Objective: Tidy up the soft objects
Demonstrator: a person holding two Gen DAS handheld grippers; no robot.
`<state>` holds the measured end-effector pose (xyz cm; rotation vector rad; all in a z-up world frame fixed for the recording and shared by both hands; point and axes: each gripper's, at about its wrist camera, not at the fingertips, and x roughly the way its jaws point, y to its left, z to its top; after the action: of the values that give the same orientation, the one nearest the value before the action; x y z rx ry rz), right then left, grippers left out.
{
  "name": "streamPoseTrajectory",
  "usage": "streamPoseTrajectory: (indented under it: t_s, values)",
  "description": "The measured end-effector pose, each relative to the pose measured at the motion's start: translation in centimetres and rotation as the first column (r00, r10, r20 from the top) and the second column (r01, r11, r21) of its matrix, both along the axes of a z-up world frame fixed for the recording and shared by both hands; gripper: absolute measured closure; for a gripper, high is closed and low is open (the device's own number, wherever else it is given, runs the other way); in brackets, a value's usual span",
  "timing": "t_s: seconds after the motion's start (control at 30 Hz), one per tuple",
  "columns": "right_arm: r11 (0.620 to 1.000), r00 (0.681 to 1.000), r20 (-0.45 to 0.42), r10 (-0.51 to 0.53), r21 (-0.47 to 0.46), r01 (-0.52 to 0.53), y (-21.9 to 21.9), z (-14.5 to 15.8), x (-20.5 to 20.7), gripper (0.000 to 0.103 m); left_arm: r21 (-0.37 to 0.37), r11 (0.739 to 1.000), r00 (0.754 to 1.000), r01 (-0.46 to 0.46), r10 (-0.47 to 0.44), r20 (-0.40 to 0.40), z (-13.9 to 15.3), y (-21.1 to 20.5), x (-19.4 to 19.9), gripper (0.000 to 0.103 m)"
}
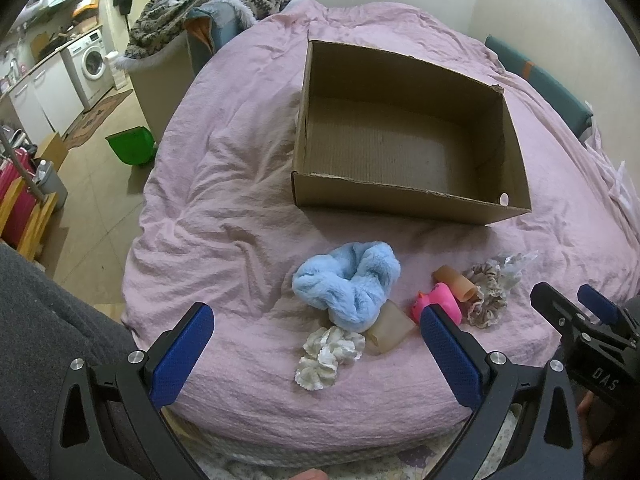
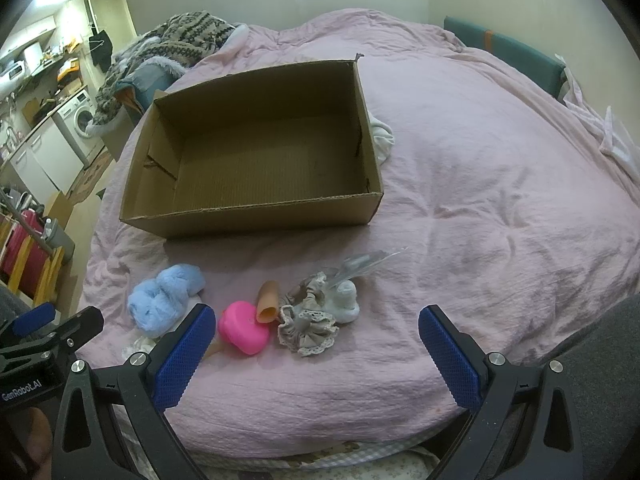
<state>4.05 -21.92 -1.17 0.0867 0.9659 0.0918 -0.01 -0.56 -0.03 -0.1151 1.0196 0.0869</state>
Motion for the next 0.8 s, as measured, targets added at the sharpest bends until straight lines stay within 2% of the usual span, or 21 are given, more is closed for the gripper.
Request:
streamPoseTrajectory:
  t_s: [0.8]
  values:
    - [1.0,1.0,-0.006,-0.006,0.018,0.006,-0.12,0.11,0.08,0.0,-0.001,1.0,1.0,0.011,-0.011,-0.005,-0.06,0.07,-0.09,0.0]
